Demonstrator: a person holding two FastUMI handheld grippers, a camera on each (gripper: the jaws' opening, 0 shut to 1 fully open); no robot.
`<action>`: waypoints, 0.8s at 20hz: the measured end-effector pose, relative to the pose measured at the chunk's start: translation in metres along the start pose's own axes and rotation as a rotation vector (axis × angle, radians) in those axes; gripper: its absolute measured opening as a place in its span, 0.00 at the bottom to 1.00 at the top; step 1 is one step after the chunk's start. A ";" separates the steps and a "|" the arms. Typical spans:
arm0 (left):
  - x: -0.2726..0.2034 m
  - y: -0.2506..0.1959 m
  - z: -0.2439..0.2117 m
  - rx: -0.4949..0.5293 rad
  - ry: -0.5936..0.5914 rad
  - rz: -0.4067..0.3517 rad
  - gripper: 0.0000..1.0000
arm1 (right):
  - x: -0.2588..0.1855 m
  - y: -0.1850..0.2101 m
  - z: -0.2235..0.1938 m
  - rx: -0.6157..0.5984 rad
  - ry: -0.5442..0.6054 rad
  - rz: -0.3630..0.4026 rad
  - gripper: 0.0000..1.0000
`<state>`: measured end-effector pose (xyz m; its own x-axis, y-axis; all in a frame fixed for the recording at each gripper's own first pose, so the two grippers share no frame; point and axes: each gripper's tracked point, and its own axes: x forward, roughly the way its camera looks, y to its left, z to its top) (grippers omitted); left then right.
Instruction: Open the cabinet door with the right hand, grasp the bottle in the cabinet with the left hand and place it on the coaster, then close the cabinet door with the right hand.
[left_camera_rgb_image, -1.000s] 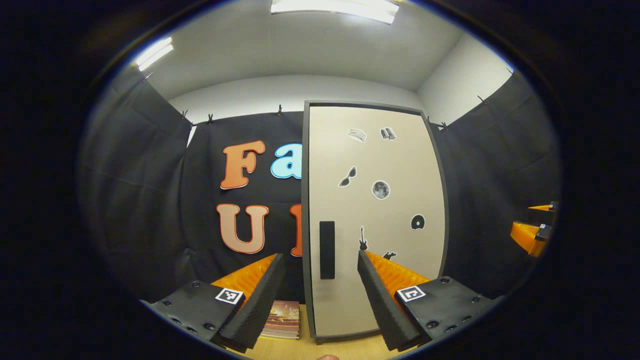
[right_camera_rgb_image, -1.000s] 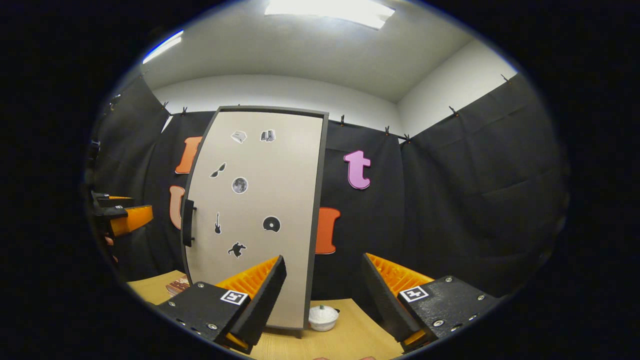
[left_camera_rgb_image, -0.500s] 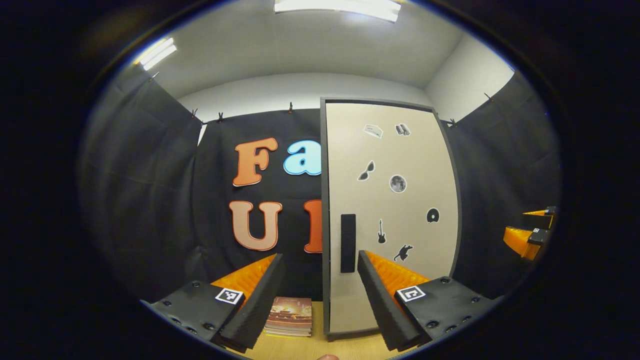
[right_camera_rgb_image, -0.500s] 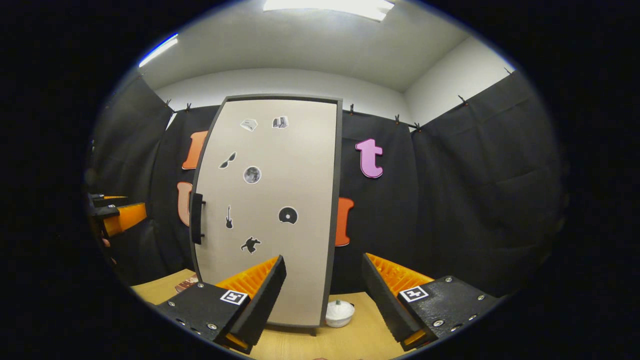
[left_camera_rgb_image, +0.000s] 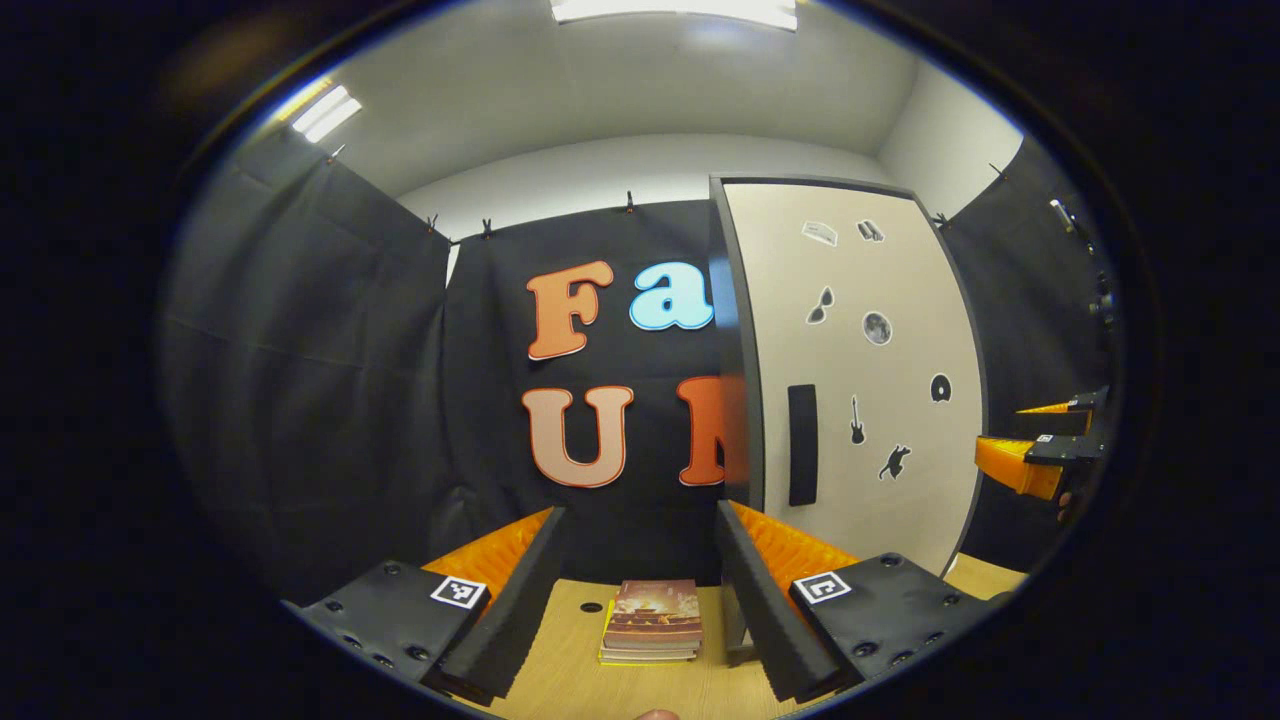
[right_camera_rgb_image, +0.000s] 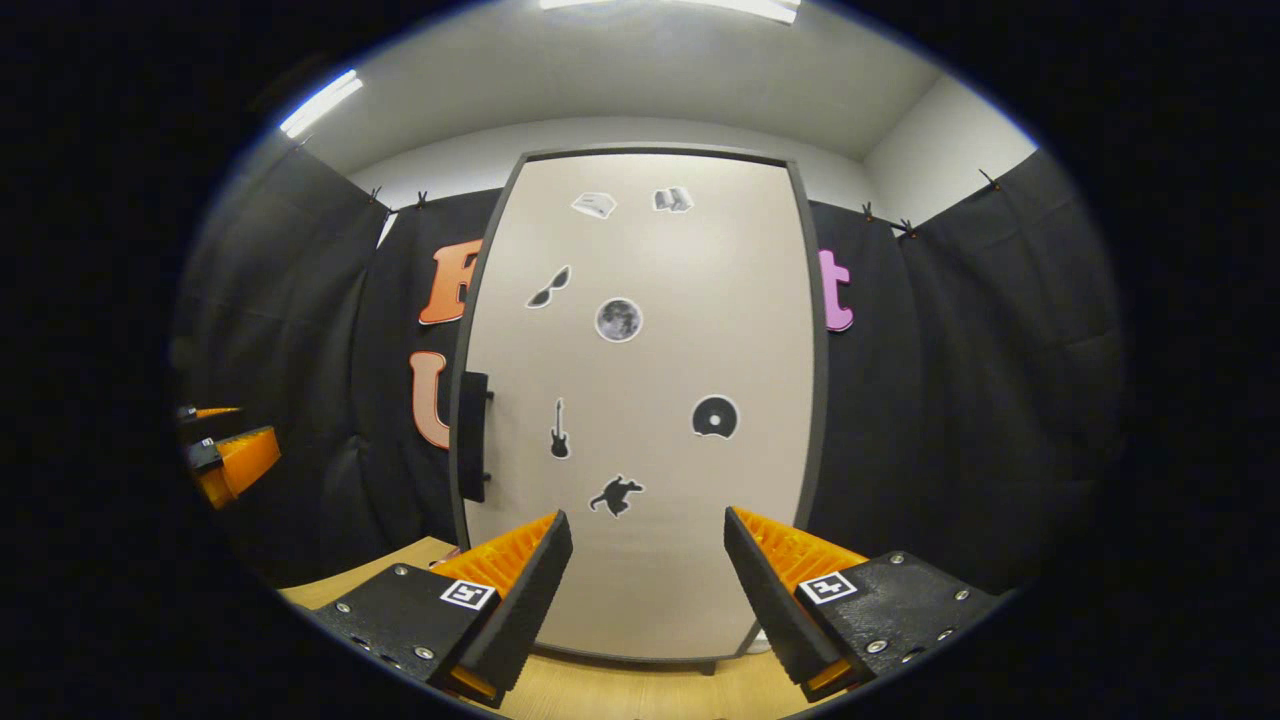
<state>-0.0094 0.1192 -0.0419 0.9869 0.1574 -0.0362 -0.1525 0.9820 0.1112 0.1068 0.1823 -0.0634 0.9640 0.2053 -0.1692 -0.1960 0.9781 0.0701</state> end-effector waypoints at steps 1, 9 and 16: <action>-0.001 0.011 -0.004 0.010 0.010 0.014 0.96 | 0.011 0.016 0.000 0.003 0.005 0.024 0.95; 0.002 0.094 -0.024 0.036 0.044 0.102 0.96 | 0.092 0.104 -0.007 0.068 0.107 0.087 0.92; 0.008 0.130 -0.037 0.034 0.072 0.123 0.96 | 0.130 0.126 -0.012 0.107 0.170 0.056 0.78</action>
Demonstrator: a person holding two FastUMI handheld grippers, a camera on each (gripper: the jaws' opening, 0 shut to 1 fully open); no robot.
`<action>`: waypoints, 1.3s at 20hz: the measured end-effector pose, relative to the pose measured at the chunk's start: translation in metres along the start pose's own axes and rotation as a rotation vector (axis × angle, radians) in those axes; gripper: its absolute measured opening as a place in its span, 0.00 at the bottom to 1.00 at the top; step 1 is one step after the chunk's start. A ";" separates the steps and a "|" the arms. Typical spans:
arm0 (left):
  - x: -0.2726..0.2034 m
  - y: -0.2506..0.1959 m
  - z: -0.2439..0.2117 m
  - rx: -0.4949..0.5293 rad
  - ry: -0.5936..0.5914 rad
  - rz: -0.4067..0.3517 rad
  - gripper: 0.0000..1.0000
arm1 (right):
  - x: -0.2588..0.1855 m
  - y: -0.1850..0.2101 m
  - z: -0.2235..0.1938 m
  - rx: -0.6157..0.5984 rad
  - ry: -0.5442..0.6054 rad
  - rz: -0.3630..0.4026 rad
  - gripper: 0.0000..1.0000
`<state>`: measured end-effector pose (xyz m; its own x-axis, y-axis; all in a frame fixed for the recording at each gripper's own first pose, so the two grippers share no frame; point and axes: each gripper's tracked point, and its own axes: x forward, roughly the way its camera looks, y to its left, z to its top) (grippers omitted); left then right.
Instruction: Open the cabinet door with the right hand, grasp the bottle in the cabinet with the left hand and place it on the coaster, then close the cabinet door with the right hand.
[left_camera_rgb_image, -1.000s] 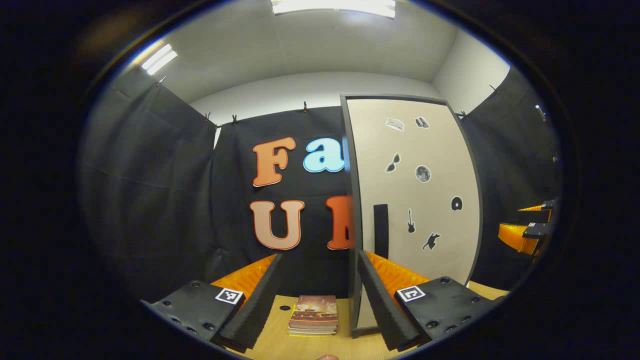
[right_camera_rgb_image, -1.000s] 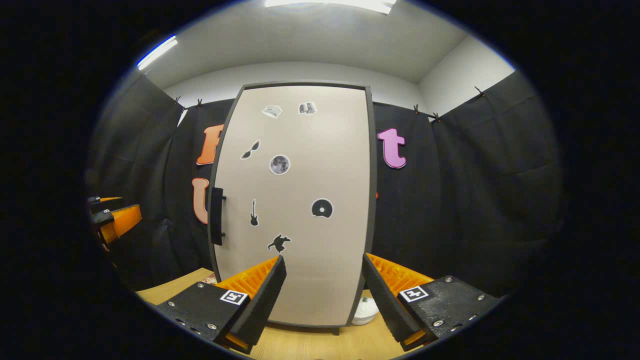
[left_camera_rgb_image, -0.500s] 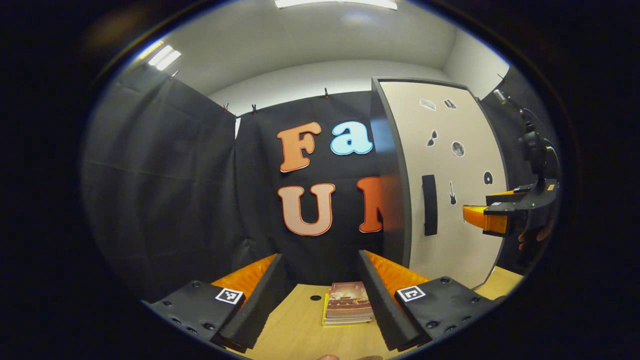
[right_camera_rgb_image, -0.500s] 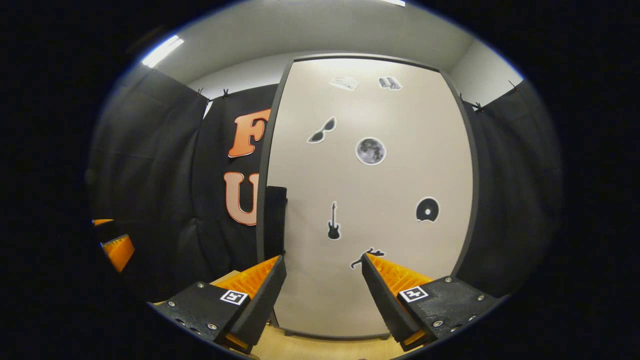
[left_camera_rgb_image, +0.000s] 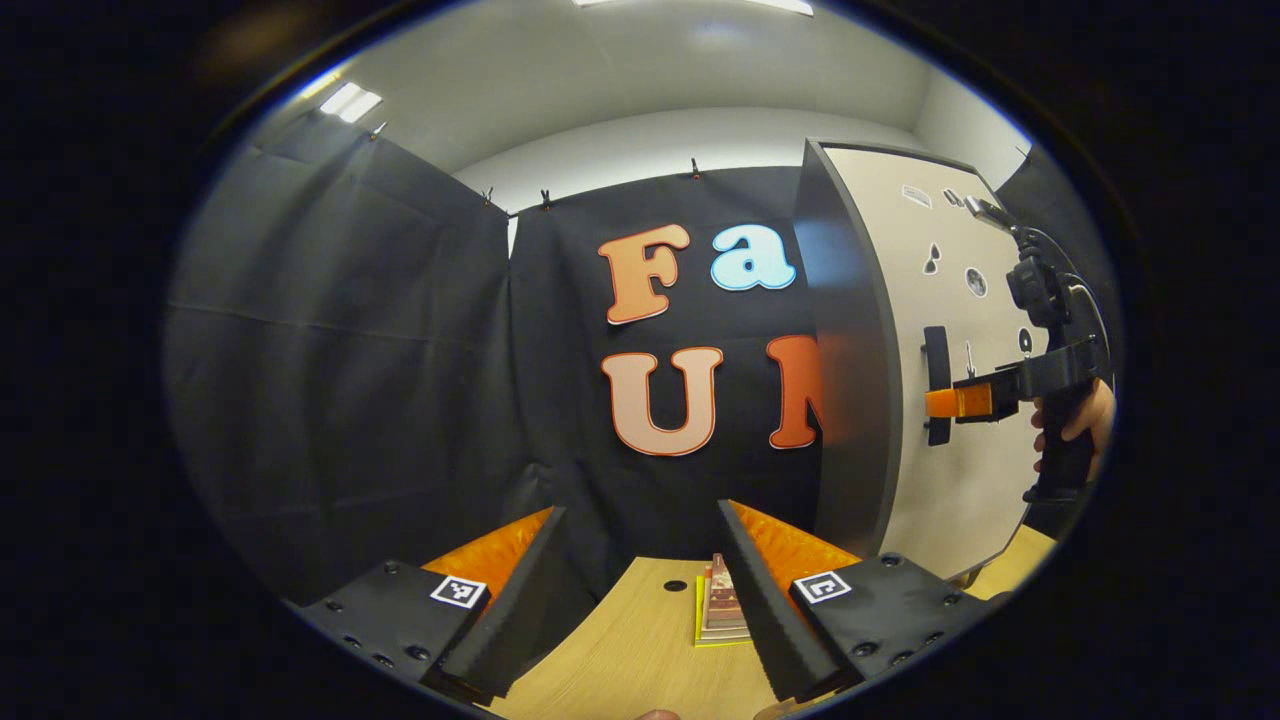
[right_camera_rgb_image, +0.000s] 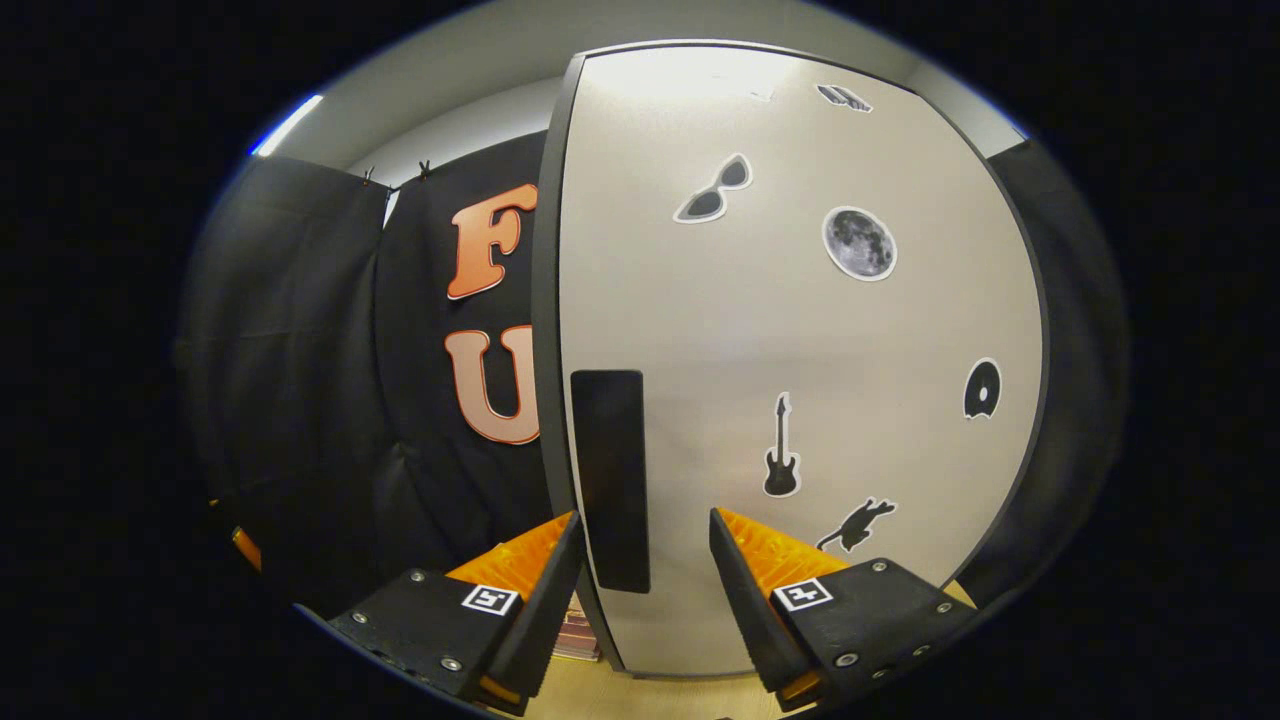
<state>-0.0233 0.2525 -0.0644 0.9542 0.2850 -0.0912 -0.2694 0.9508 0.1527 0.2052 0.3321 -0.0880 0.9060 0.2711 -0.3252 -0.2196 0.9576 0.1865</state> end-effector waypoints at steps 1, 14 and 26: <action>0.001 0.001 -0.002 0.003 0.001 -0.004 0.96 | 0.005 0.002 -0.001 -0.005 0.009 -0.009 0.74; -0.001 0.008 -0.021 -0.025 0.029 -0.029 0.96 | 0.019 0.009 -0.035 0.060 0.141 -0.078 0.23; -0.018 -0.061 -0.005 -0.012 0.013 -0.095 0.96 | -0.015 0.020 -0.028 0.055 0.120 0.117 0.17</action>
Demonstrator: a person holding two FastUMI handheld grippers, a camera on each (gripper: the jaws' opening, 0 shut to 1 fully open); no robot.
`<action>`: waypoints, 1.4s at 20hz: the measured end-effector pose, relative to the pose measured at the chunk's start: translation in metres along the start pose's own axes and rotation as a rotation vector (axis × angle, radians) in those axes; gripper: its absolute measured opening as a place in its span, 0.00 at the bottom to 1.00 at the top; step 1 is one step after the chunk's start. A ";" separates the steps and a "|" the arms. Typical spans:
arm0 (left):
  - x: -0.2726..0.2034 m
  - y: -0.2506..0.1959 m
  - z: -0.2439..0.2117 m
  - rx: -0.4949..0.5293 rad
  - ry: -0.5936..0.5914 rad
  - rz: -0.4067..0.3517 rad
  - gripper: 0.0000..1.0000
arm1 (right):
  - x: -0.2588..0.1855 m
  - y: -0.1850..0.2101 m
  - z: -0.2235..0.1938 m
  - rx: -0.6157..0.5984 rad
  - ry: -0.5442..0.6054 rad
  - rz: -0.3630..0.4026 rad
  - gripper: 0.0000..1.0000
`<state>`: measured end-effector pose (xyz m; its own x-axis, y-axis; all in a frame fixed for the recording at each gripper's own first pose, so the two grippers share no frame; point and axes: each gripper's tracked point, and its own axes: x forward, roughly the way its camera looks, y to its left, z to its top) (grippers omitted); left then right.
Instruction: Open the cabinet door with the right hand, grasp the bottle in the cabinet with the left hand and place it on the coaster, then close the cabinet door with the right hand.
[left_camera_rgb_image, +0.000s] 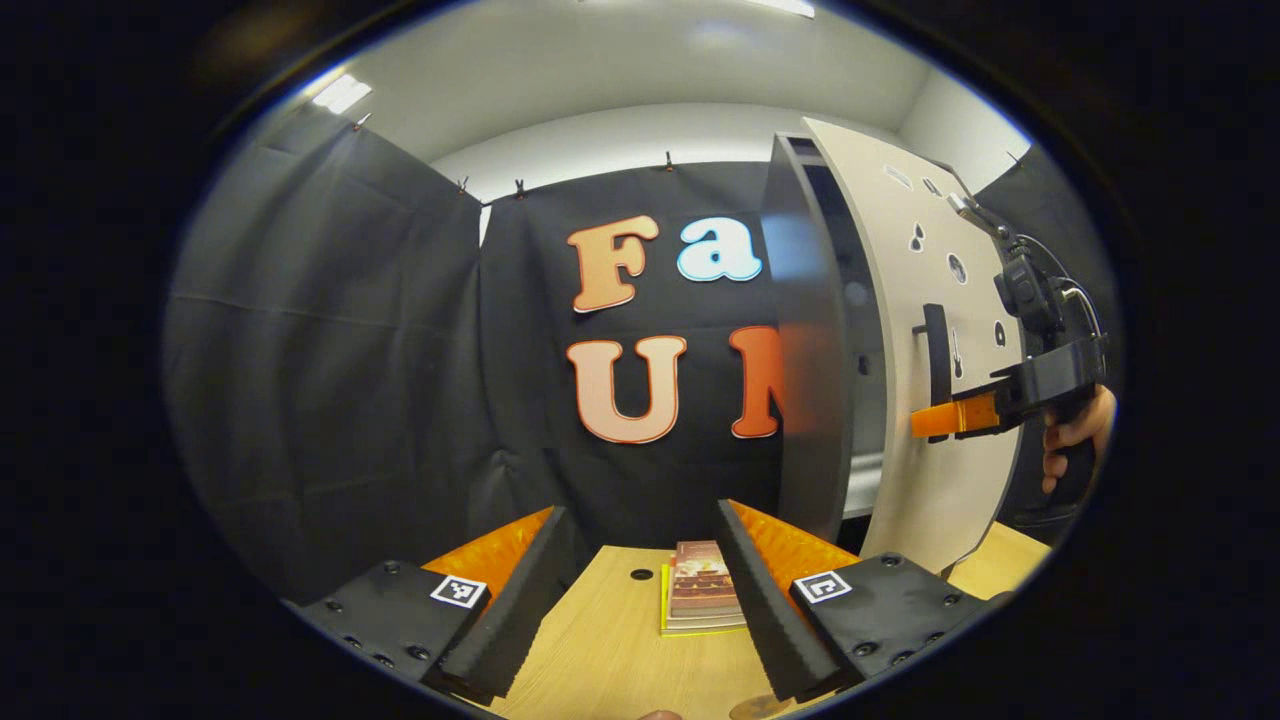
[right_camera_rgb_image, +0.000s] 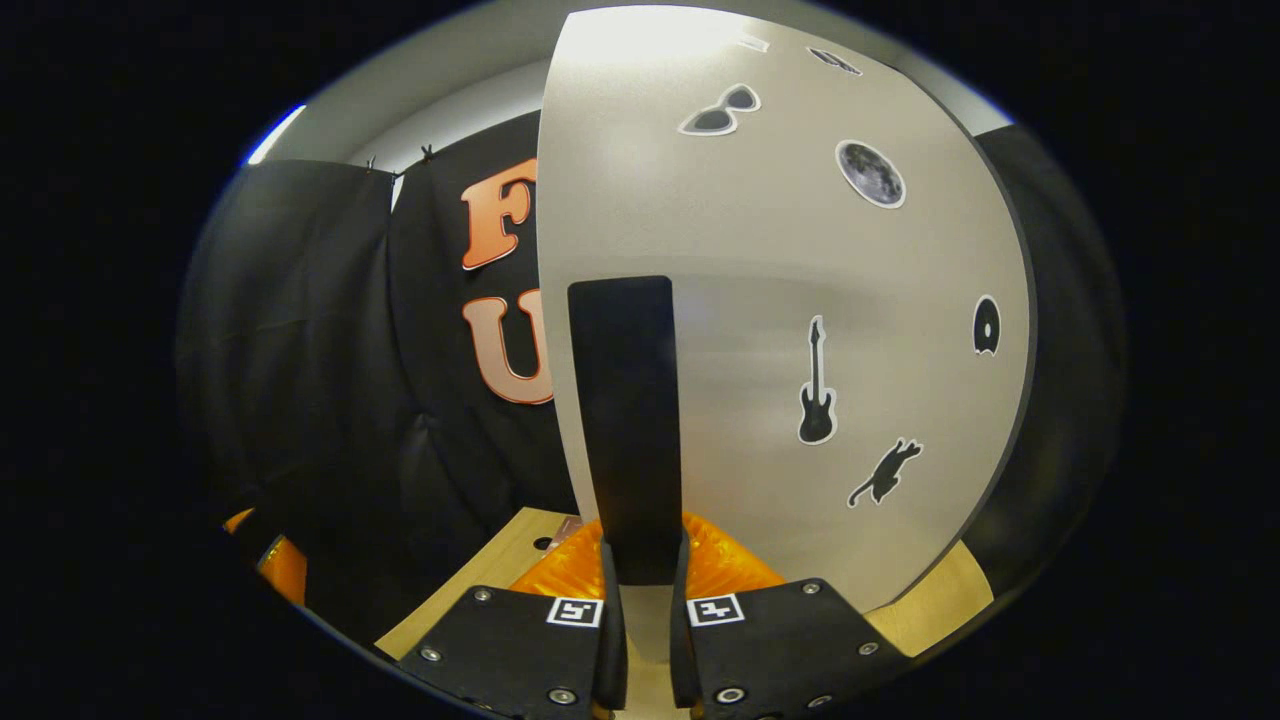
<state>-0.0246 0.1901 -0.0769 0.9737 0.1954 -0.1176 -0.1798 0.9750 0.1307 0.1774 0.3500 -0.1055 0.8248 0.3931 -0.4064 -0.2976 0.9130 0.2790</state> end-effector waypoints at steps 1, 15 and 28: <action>-0.001 -0.009 -0.001 0.002 -0.003 -0.009 0.96 | -0.005 0.002 0.001 -0.002 -0.004 0.018 0.17; 0.010 -0.129 0.004 -0.057 0.018 -0.177 0.96 | -0.059 -0.004 0.010 0.009 -0.033 0.172 0.17; 0.042 -0.265 0.019 -0.081 0.009 -0.375 0.96 | -0.085 -0.031 0.007 0.146 -0.091 0.240 0.16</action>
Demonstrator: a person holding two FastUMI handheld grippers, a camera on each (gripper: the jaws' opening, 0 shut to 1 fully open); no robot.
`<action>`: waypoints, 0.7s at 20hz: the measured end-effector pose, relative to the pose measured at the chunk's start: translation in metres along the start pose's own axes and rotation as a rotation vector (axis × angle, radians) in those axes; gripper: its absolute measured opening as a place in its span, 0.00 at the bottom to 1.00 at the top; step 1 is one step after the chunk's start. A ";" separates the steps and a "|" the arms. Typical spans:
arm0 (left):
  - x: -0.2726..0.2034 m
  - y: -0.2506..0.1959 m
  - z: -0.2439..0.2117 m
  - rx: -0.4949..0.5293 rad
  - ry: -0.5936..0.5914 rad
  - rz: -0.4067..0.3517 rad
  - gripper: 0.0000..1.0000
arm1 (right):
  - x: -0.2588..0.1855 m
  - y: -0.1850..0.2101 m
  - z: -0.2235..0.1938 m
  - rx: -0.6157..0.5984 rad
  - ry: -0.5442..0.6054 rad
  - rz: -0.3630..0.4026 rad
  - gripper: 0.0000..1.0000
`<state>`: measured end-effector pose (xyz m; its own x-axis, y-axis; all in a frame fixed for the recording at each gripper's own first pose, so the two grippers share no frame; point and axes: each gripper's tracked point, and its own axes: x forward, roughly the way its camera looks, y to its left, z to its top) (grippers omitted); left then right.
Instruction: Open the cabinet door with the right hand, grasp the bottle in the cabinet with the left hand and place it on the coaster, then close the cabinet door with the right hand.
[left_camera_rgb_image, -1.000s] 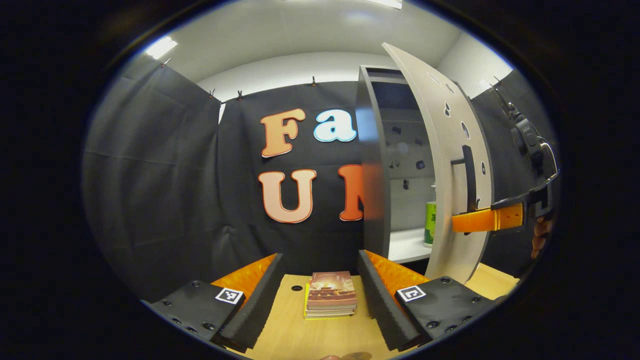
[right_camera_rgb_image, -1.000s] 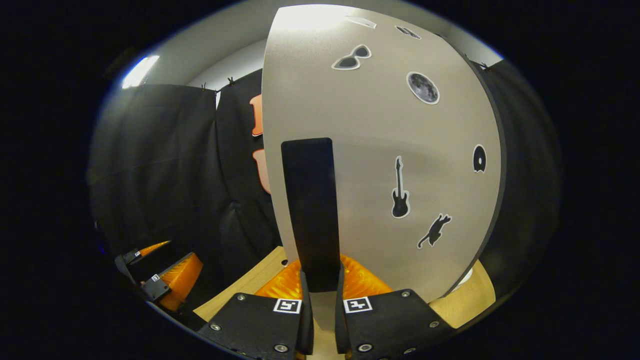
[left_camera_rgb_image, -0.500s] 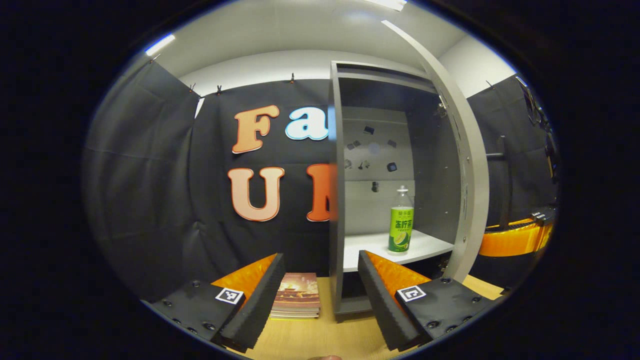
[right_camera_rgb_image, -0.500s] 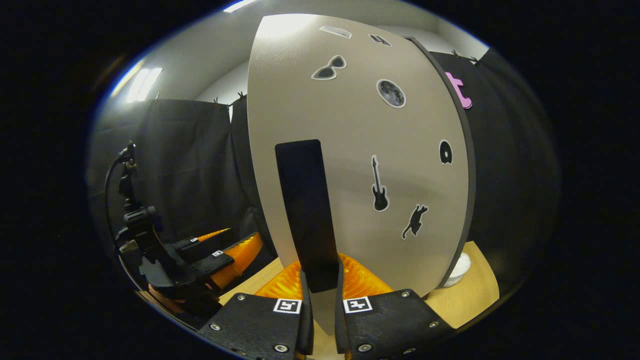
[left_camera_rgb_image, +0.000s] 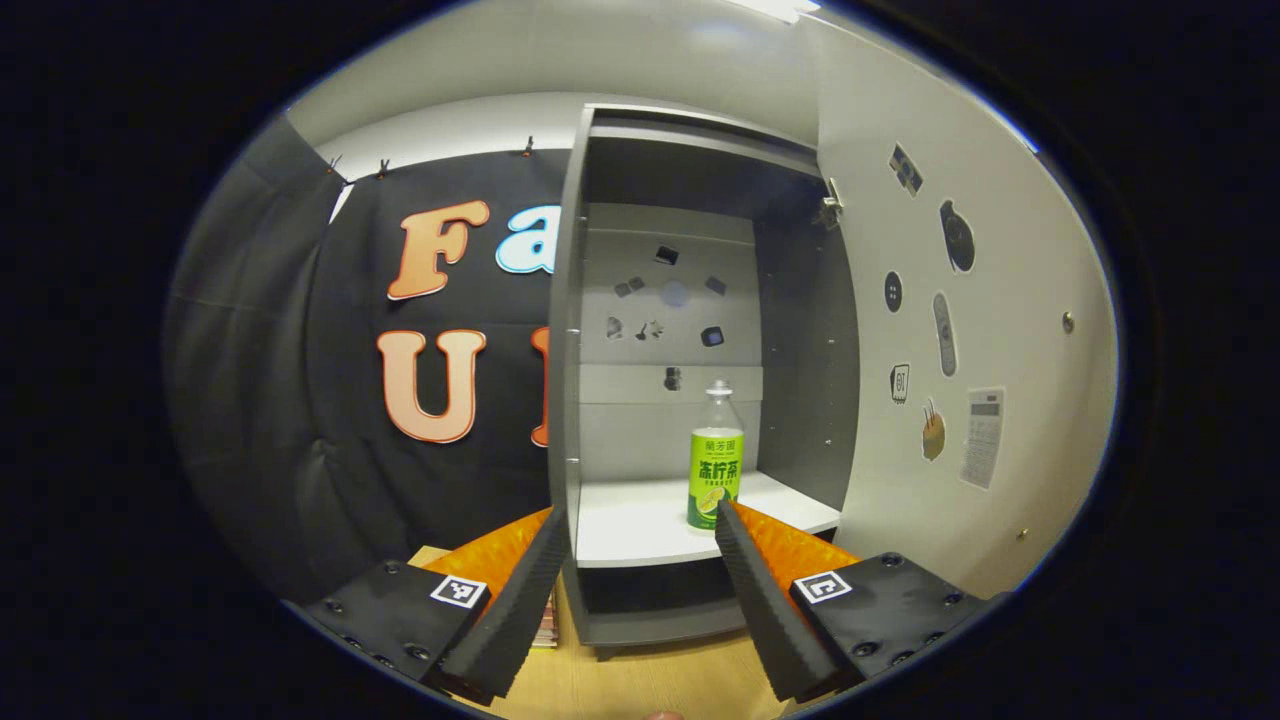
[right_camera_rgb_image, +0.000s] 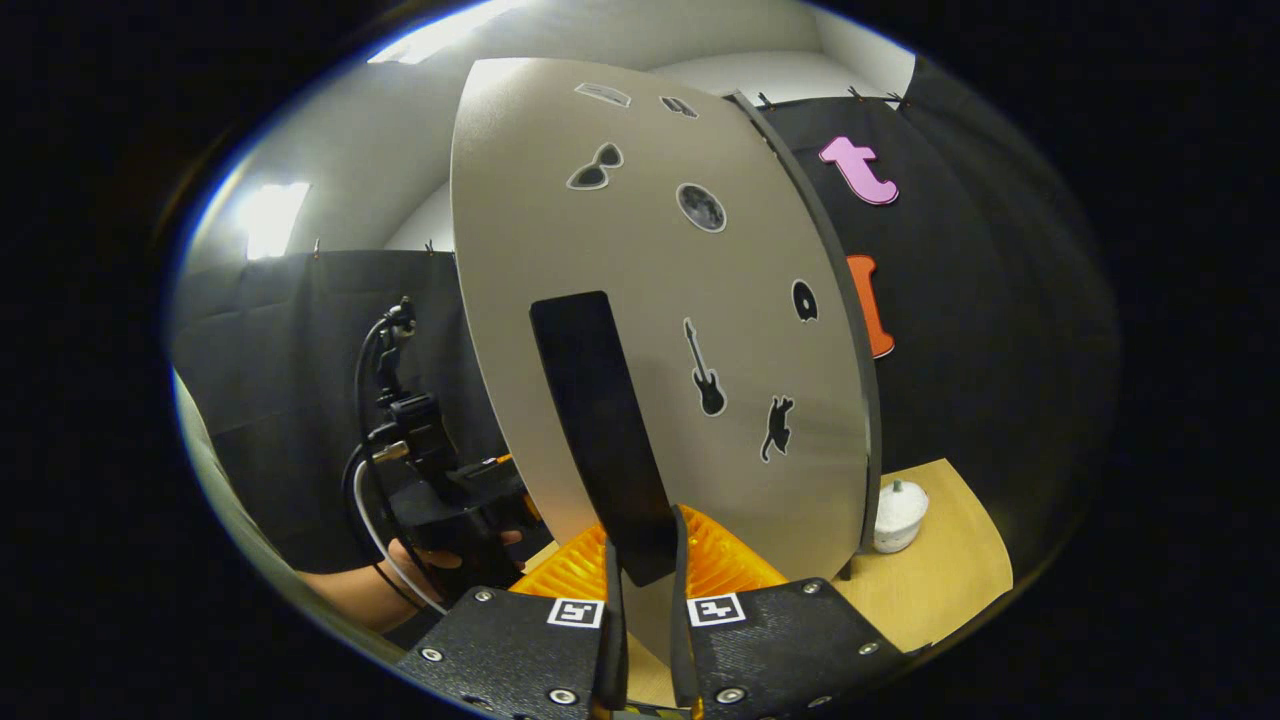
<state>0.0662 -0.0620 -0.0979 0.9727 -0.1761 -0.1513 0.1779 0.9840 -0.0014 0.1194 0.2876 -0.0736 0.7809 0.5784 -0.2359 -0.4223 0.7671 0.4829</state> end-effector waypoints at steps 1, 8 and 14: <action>0.006 -0.008 -0.001 0.006 -0.002 -0.008 0.96 | -0.001 -0.001 0.000 -0.008 -0.004 0.001 0.16; 0.067 -0.052 -0.022 0.036 -0.008 -0.045 0.96 | -0.008 -0.006 0.002 -0.023 -0.013 0.017 0.16; 0.123 -0.068 -0.041 0.026 -0.003 -0.049 0.96 | -0.011 -0.012 0.003 -0.008 -0.012 -0.013 0.16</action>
<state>0.1679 -0.1496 -0.1574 0.9631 -0.2242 -0.1487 0.2291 0.9733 0.0167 0.1173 0.2714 -0.0743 0.7916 0.5652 -0.2320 -0.4157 0.7765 0.4735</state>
